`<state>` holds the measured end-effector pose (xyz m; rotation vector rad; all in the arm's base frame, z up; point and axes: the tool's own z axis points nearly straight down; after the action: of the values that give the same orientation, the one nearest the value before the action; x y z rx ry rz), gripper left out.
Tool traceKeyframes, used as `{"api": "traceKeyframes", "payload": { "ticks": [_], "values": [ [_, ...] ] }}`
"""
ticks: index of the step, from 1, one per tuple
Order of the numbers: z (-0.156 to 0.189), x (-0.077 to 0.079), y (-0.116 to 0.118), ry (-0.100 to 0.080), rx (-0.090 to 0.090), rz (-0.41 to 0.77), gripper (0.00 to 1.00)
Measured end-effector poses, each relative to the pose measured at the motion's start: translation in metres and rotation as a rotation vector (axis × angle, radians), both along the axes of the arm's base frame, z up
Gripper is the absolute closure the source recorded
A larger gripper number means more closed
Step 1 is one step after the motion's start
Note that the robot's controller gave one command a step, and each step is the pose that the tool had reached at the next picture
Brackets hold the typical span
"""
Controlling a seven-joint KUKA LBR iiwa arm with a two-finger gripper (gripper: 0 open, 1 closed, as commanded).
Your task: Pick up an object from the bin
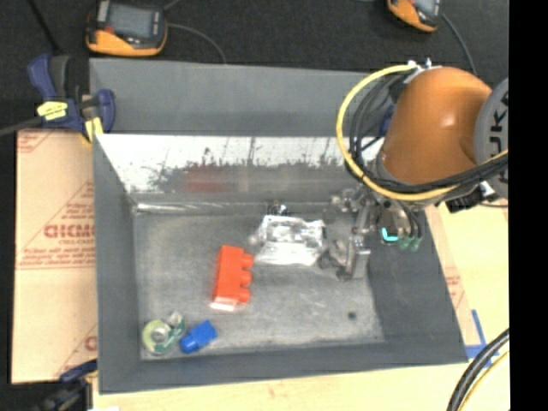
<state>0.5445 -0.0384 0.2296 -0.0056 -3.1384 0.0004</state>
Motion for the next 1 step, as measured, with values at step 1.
{"api": "traceKeyframes", "payload": {
  "ticks": [1],
  "values": [
    [-0.0836, 0.0414, -0.0154, -0.001, 0.001, -0.1, 0.0]
  ]
}}
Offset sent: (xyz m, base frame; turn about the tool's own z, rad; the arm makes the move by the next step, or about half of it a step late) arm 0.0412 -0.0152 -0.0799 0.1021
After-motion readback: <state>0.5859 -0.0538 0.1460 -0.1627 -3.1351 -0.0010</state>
